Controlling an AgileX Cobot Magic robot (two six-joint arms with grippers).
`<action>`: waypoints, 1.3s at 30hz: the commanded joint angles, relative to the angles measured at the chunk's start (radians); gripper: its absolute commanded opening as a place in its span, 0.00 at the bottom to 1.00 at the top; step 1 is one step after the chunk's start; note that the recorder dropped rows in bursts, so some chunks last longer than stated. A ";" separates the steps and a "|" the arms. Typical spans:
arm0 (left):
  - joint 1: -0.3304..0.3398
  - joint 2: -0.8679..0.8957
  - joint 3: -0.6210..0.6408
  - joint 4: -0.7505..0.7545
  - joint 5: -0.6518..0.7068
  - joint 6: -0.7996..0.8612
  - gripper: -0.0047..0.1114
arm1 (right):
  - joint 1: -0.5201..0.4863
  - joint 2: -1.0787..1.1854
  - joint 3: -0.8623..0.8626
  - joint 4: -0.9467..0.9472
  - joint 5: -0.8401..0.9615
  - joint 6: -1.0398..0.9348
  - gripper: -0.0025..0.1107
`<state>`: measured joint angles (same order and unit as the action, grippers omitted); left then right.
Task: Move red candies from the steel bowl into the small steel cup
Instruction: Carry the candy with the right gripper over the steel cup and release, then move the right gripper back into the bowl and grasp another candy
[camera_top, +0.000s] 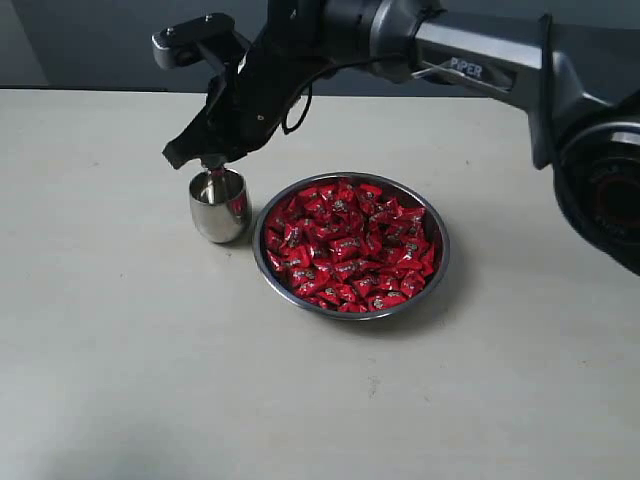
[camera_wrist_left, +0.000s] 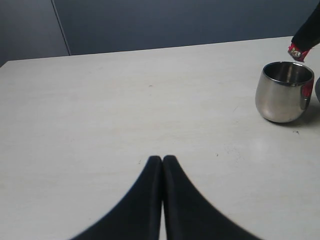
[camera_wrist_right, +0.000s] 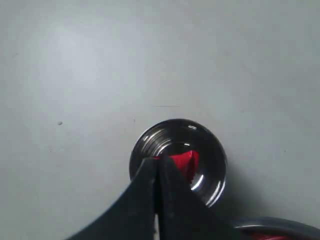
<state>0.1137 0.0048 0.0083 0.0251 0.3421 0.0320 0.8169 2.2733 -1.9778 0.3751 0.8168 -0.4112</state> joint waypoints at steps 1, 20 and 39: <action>-0.005 -0.005 -0.008 0.002 -0.005 -0.003 0.04 | 0.010 0.031 -0.021 -0.020 0.009 -0.008 0.01; -0.005 -0.005 -0.008 0.002 -0.006 -0.003 0.04 | 0.010 0.066 -0.021 -0.078 -0.042 -0.008 0.20; -0.005 -0.005 -0.008 0.002 -0.006 -0.003 0.04 | 0.010 -0.136 -0.021 -0.302 0.193 0.156 0.33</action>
<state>0.1137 0.0048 0.0083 0.0251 0.3421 0.0320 0.8291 2.1748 -1.9911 0.1390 0.9288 -0.2973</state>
